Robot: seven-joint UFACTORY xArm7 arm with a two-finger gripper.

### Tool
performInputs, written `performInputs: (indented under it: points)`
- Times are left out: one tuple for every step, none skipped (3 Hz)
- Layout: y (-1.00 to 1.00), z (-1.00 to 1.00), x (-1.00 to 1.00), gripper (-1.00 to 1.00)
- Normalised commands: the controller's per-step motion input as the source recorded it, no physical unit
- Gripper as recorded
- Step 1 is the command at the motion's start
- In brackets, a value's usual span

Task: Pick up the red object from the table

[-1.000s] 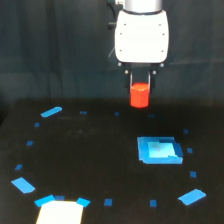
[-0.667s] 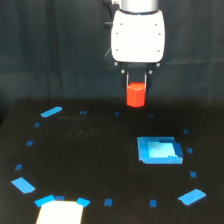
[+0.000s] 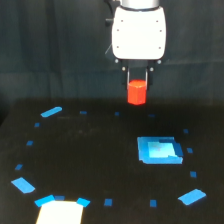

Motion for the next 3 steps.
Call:
performInputs:
  points:
    - [0.00,0.93,-0.20,-0.76]
    - [0.07,0.70,0.03,-1.00]
    - [0.21,0.60,0.10,-1.00]
